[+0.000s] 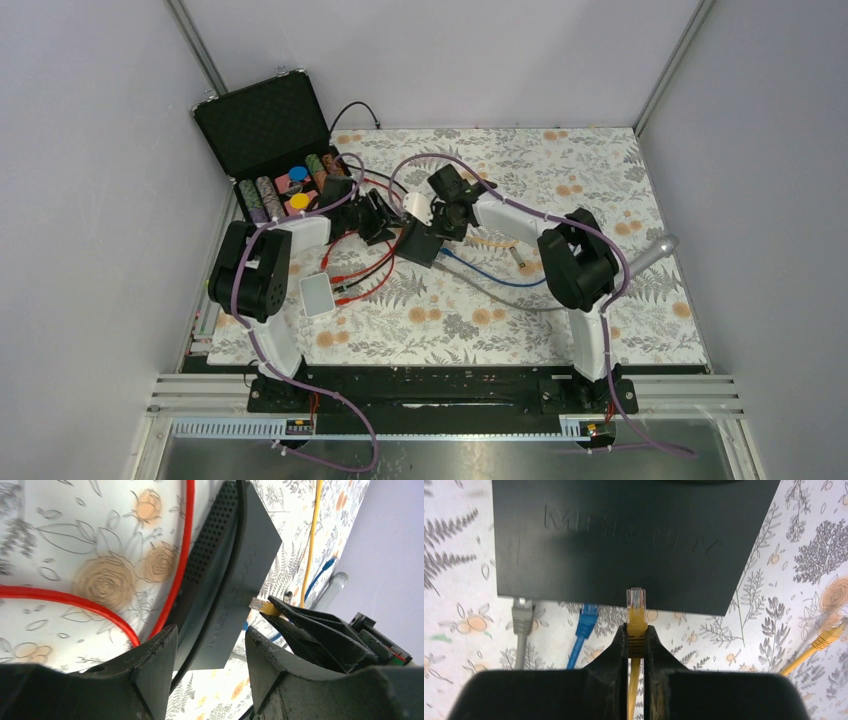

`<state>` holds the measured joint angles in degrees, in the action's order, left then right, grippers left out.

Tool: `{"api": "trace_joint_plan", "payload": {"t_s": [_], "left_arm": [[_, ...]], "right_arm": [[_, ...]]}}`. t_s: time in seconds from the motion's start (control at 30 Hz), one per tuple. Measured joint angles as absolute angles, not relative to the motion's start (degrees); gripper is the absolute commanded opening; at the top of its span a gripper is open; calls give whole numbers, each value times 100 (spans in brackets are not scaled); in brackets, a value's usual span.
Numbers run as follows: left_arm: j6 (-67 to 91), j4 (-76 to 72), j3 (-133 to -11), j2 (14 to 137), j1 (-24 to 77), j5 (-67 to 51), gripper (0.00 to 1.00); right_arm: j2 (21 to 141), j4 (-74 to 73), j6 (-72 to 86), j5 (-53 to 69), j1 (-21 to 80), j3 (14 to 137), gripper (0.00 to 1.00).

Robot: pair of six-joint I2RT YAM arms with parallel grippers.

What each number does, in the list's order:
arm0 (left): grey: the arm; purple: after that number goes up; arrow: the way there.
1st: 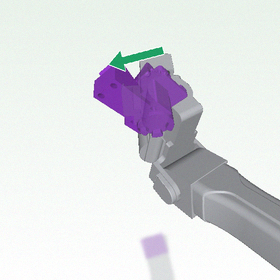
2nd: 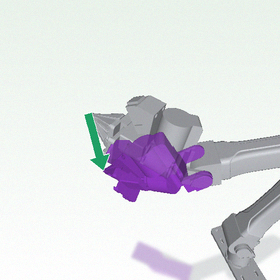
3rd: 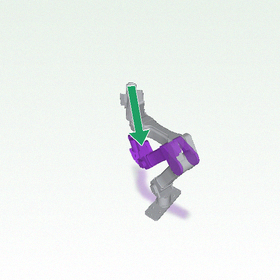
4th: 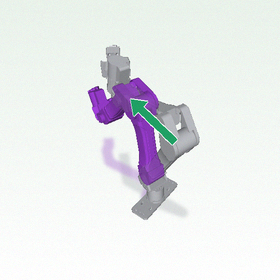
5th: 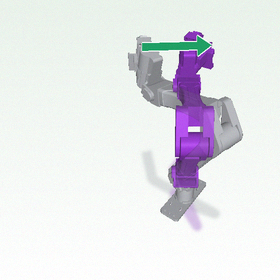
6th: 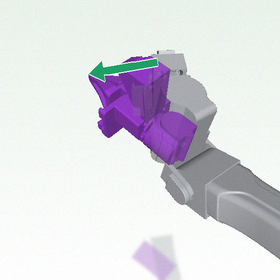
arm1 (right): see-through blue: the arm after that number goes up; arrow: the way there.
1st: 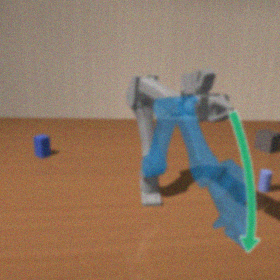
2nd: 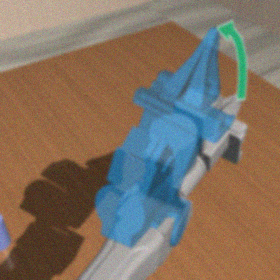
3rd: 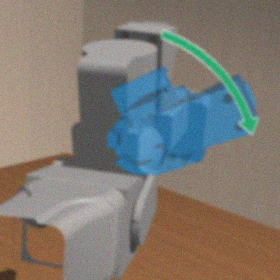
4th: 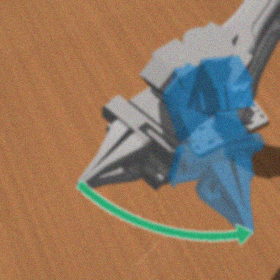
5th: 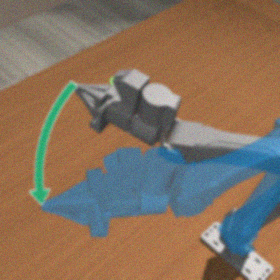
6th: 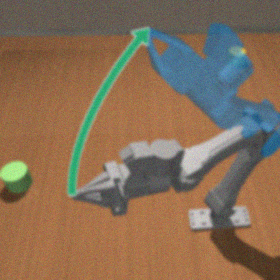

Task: Insert the plug into the switch port
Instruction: Insert the connector into the switch port.

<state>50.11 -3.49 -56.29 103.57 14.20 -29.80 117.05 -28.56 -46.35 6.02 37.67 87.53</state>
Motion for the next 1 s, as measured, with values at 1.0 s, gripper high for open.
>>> {"api": "trace_joint_plan", "payload": {"t_s": [1.0], "left_arm": [[4141, 495, -7636, 11299, 1737, -2934, 53]], "right_arm": [[11323, -947, -1756, 248, 3454, 7520, 0]]}}
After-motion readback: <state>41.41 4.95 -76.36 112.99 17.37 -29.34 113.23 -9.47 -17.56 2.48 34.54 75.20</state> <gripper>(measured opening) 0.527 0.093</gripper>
